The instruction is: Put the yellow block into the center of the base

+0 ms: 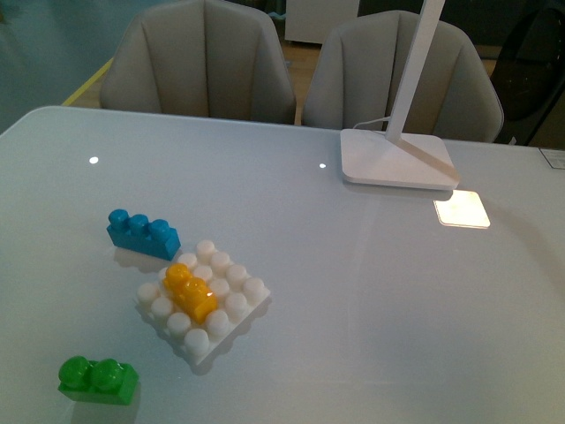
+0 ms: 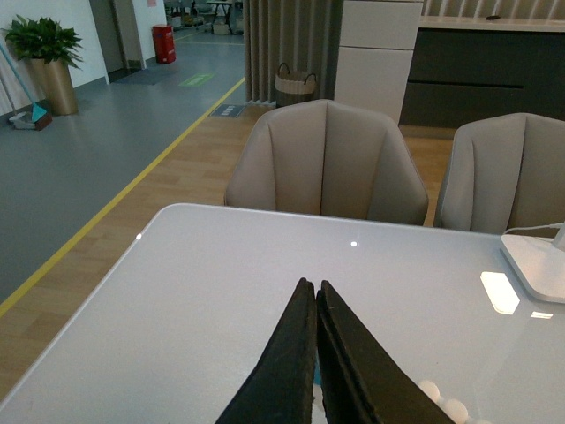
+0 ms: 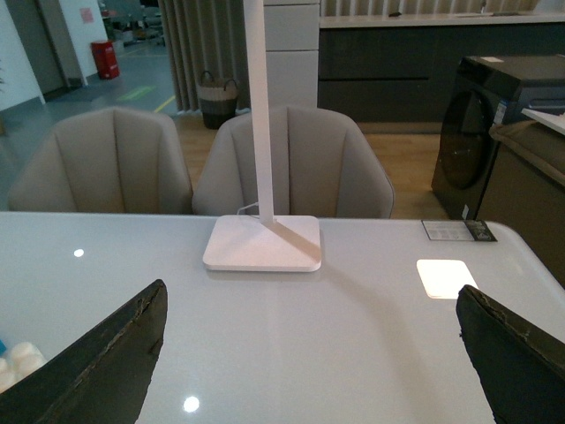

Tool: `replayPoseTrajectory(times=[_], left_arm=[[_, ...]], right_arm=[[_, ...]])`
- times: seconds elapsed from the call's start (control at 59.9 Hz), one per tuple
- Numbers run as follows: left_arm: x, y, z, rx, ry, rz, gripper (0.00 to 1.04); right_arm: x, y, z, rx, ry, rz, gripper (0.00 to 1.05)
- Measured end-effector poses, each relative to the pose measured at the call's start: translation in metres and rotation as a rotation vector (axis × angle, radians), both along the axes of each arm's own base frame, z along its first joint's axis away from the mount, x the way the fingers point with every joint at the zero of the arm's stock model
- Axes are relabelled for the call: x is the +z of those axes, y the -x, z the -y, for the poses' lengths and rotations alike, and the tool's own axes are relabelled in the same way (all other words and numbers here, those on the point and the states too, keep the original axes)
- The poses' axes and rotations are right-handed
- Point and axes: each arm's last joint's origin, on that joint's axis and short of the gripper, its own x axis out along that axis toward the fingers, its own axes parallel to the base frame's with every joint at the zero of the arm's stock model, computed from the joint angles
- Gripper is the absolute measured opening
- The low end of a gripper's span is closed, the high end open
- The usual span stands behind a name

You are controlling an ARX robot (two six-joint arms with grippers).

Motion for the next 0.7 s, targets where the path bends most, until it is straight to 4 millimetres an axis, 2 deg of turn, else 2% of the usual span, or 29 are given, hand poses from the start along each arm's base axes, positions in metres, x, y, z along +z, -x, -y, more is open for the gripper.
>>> replayPoseTrajectory(times=[0.701], left_arm=[[0.008,0.035,0.000,0.000,0.000,0.026,0.03]], right_arm=[[0.000,0.000,0.000,0.000,0.000,0.000,0.96]])
